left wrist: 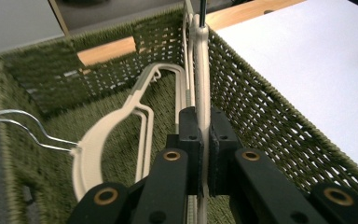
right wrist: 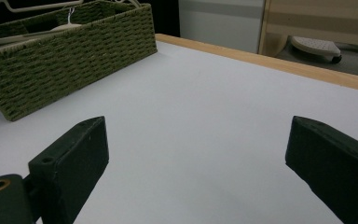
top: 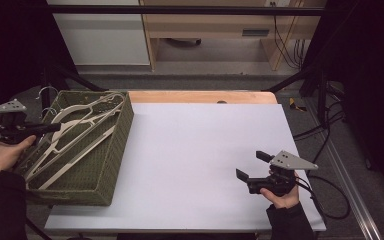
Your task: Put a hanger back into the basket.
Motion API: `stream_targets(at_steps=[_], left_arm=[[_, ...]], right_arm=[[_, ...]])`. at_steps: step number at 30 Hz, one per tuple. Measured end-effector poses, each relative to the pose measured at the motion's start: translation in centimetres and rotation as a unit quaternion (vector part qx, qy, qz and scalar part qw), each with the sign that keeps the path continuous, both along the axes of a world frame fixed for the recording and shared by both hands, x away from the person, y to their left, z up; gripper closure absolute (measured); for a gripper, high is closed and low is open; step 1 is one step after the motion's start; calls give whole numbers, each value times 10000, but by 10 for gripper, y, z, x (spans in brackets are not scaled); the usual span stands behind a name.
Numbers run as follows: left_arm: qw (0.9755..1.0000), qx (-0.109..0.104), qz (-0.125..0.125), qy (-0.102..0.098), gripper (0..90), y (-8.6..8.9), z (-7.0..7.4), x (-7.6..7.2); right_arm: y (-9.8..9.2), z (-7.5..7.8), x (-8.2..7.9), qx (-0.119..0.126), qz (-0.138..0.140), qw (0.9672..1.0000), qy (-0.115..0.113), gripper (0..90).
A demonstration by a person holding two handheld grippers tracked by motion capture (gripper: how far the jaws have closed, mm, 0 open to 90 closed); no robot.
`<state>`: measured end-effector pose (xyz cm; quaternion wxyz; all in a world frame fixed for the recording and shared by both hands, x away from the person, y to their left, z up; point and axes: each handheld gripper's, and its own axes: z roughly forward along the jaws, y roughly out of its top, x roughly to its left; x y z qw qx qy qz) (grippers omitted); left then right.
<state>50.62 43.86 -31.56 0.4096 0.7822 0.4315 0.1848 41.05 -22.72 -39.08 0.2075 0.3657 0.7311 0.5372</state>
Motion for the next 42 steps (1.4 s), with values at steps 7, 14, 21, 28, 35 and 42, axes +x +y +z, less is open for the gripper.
stream_targets(at_steps=[7,14,21,28,35,42], left_arm=[[9987,-105,84,500,860,-2,-29,9],[9968,-347,378,619,855,0,-48,12],[9911,235,1185,562,804,1,-52,15],[9806,301,1713,909,732,14,-64,13],[9784,439,1800,915,610,16,-63,3],[9896,-36,1428,197,468,0,-42,-23]], right_arm=[[0,0,0,4,6,10000,2,65],[0,0,0,2,32,10000,30,66],[1,-1,1,-23,12,10000,28,65],[2,-2,1,-32,-5,10000,47,64],[1,-1,1,-34,-4,10000,26,62],[-1,0,0,-14,-39,10000,1,57]])
